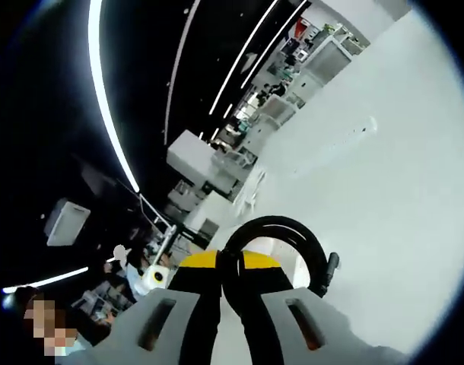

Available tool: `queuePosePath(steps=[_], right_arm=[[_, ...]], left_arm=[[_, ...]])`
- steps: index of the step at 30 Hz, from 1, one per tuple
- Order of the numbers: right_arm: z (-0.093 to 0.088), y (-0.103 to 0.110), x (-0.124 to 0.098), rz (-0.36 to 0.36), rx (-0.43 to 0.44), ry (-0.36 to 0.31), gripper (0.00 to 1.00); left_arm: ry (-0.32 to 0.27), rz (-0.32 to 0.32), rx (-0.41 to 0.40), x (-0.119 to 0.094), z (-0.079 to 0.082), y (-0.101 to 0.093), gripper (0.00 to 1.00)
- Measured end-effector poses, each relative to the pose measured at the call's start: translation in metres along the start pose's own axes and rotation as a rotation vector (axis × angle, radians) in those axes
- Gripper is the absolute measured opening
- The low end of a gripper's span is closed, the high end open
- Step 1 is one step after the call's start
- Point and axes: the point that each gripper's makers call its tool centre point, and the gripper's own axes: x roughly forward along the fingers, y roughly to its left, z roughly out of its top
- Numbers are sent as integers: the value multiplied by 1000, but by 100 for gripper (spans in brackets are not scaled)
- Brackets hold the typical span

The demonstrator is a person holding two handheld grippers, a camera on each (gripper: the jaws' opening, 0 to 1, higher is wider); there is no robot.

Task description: Straighten the power strip on the desk, plug the charger into it

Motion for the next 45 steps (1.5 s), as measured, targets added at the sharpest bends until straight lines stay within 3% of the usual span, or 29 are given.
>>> queuePosePath(steps=[7, 14, 25, 32, 34, 39, 45], right_arm=[[-10, 20, 23, 61, 10, 37, 7], [-18, 31, 33, 90, 12, 63, 7], [-25, 41, 36, 145, 46, 99, 7], [-20, 46, 36, 161, 63, 66, 7], [-19, 47, 36, 166, 72, 66, 7], [-15, 48, 35, 180, 107, 57, 7], [-7, 47, 34, 191, 166, 18, 7]], left_arm=[[-40, 40, 14, 3, 6, 4, 29], [-23, 180, 238, 4, 12, 15, 29], [-54, 230, 337, 9, 22, 9, 27], [-72, 253, 405, 12, 26, 2, 28], [-102, 254, 426, 13, 30, -1, 28], [-91, 292, 506, 14, 31, -2, 28], [-85, 342, 546, 15, 32, 1, 26]])
